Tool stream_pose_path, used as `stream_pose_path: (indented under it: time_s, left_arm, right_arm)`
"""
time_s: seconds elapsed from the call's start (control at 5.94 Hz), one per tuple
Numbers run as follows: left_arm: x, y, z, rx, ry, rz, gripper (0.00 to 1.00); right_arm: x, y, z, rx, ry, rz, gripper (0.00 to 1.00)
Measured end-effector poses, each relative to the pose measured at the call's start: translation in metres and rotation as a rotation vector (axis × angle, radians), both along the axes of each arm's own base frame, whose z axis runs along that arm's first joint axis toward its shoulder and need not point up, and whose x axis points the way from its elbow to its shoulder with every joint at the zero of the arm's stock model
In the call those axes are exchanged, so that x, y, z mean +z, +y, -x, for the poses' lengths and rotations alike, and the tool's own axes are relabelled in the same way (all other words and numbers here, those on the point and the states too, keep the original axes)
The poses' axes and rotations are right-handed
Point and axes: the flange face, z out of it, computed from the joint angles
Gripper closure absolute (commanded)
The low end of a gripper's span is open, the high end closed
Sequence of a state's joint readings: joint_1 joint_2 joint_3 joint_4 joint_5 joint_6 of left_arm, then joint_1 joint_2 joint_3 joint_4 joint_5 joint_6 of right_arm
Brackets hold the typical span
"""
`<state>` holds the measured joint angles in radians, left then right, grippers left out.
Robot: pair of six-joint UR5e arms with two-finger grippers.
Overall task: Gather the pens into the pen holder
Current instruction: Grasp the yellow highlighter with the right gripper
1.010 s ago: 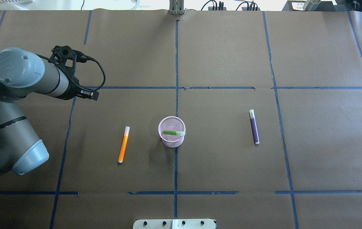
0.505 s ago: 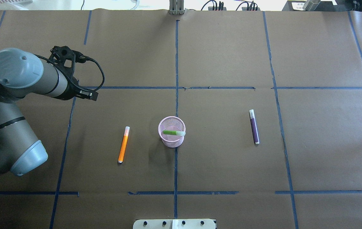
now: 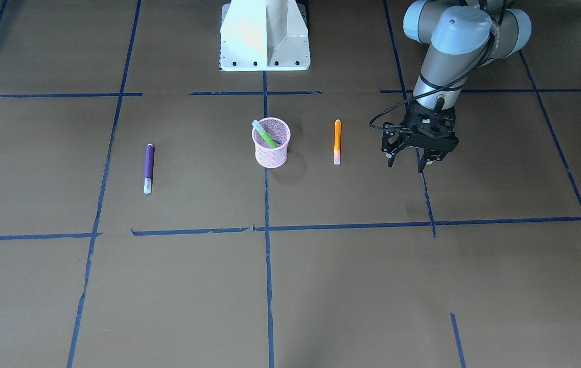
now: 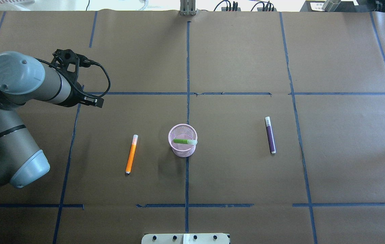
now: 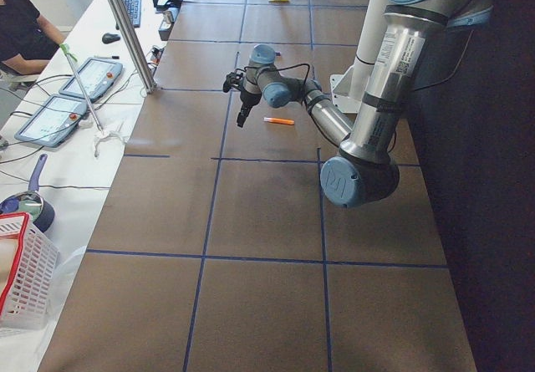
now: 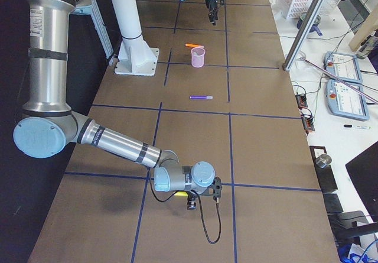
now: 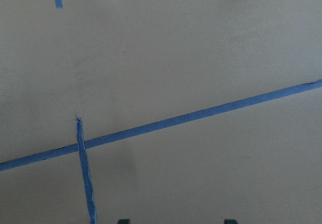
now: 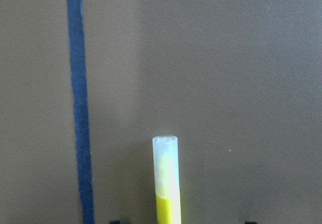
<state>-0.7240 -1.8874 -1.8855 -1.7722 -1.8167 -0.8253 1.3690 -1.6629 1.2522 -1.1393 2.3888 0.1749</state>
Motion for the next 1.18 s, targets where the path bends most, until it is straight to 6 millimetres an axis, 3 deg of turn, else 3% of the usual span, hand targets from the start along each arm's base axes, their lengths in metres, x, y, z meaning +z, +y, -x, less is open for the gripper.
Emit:
stream_pose_path:
  time_s: [0.17, 0.34, 1.18]
  left_arm:
    - [0.0022, 0.0007, 0.0007, 0.000, -0.002, 0.002, 0.30]
    - [0.0026, 0.0010, 0.0010, 0.001, -0.002, 0.003, 0.30]
    - [0.0062, 0.0087, 0.0098, 0.001, -0.002, 0.003, 0.30]
  right_arm:
    - [-0.0007, -0.0003, 0.0023, -0.001, 0.002, 0.002, 0.54]
    - [-0.0013, -0.0006, 0.0032, 0.002, 0.003, 0.006, 0.61]
    - [-0.0024, -0.0009, 0.0057, 0.019, 0.007, 0.027, 0.51]
